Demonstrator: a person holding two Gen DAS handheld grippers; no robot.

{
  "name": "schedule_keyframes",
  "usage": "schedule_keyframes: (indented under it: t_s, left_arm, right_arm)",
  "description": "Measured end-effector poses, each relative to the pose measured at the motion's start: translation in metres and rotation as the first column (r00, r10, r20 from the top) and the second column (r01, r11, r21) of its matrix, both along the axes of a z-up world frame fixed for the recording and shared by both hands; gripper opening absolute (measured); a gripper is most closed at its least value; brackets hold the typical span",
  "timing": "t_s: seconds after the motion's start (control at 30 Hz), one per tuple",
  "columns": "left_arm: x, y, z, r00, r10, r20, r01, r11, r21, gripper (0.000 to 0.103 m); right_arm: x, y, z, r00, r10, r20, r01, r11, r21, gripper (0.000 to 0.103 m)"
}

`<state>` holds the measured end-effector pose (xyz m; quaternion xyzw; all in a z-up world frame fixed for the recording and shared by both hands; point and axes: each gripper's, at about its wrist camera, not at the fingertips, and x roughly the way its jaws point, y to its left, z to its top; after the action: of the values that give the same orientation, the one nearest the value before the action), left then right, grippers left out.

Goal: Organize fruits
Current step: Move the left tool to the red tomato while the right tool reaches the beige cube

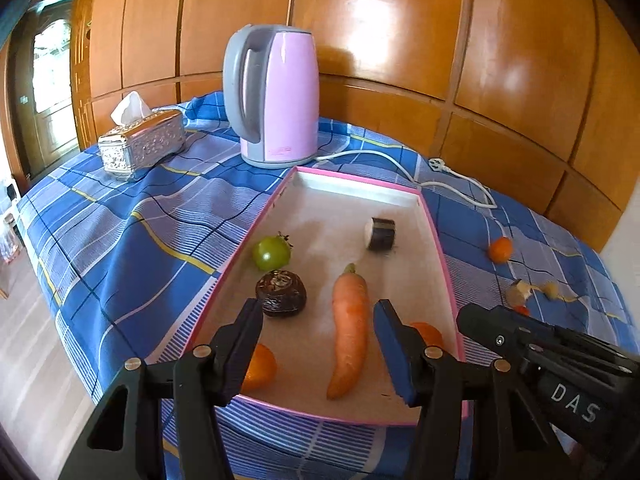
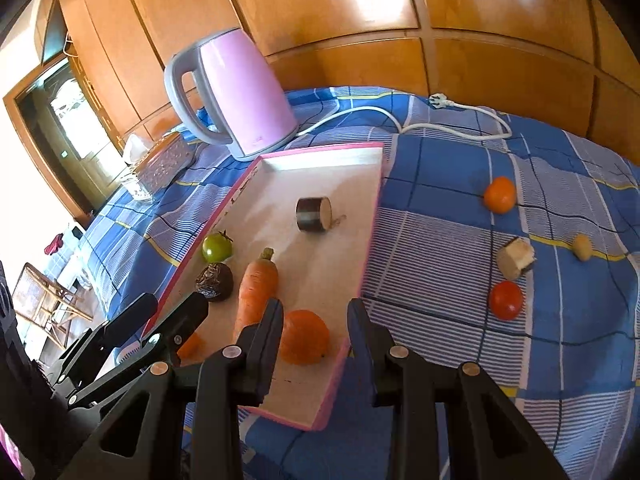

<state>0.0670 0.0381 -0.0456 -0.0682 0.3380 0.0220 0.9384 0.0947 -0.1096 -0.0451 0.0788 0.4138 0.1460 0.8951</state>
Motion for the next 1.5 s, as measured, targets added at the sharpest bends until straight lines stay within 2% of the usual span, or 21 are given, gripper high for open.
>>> schedule_keyframes:
  t_s: [0.4, 0.87, 1.03, 1.17, 1.3, 1.5]
  left_arm:
    - [-0.005, -0.025, 0.000, 0.997, -0.079, -0.002, 0.079, 0.997, 0.019, 0.057]
    - [-0.010, -0.070, -0.002, 0.970, -0.241, -0.012, 0.241, 0.970, 0.039, 0.057]
    - [-0.008, -0.089, 0.000, 0.953, -0.304, -0.010, 0.304, 0.952, 0.039, 0.057]
    - [-0.004, -0.110, 0.000, 0.926, -0.377, -0.009, 0.377, 0.926, 0.034, 0.055]
    - [0.008, -0.129, -0.004, 0.903, -0.429, -0.032, 0.430, 0.903, 0.006, 0.055]
    - [0.026, -0.155, -0.015, 0.880, -0.469, -0.075, 0.469, 0.883, -0.010, 0.055]
  right_arm:
    - [-0.011, -0.039, -0.005, 0.994, -0.111, -0.006, 0.111, 0.994, 0.010, 0.034]
    - [-0.024, -0.115, -0.023, 0.947, -0.321, -0.031, 0.321, 0.947, -0.019, 0.033]
    - [-0.028, -0.138, -0.029, 0.927, -0.373, -0.042, 0.372, 0.928, -0.020, 0.033]
    - [-0.029, -0.150, -0.032, 0.916, -0.398, -0.044, 0.397, 0.917, -0.024, 0.033]
    - [-0.029, -0.158, -0.036, 0.909, -0.414, -0.046, 0.413, 0.910, -0.030, 0.033]
    - [-0.029, -0.170, -0.042, 0.899, -0.436, -0.045, 0.435, 0.900, -0.036, 0.033]
